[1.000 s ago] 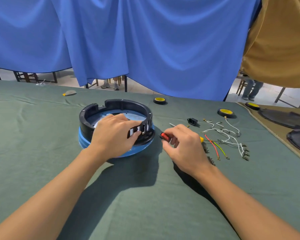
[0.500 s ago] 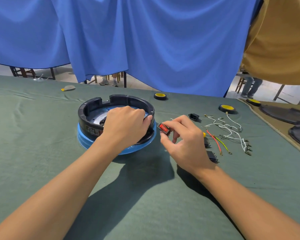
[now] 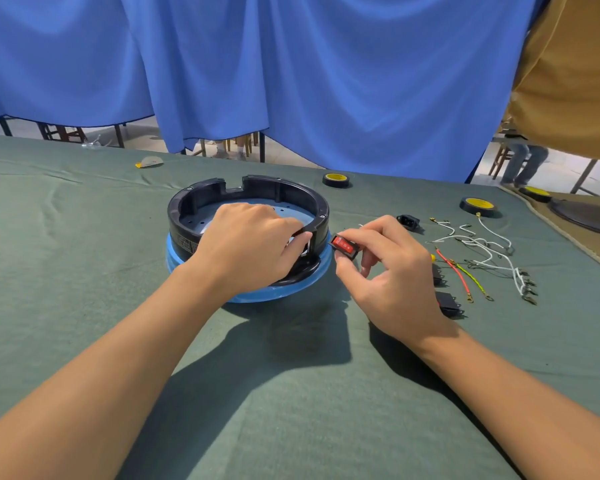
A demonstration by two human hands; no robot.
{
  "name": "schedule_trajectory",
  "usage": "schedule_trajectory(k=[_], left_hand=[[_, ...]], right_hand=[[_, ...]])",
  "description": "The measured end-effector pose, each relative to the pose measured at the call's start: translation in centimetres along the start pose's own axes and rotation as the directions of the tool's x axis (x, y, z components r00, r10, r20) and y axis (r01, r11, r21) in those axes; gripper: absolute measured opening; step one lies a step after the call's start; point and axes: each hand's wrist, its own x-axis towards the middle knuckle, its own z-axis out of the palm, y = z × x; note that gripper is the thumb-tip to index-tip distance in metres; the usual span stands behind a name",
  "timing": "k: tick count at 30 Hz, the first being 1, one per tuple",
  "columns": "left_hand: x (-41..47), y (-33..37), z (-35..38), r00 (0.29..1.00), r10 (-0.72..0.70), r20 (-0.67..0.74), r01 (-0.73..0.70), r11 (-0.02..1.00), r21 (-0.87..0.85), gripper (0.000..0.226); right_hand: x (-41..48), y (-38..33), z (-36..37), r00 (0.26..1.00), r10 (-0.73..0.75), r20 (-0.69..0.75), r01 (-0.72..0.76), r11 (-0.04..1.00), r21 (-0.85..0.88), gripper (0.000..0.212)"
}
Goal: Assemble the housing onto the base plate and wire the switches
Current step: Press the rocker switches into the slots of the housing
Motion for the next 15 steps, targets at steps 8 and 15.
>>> schedule_trajectory(k=[8, 15], left_hand=[[-1.3, 0.7, 0.7, 0.976, -0.013, -0.216, 0.039, 0.993, 0.112, 0.044], [-1.6, 1.2, 1.0, 0.962, -0.094, -0.256, 0.103, 0.994, 0.021, 0.043]], right_hand=[[0.0, -0.1, 0.1, 1.000, 0.016, 0.009, -0.016, 0.999, -0.034, 0.011], [-0.1, -0.7, 0.5, 0.996, 0.073, 0.060, -0.073, 0.997, 0.013, 0.009]])
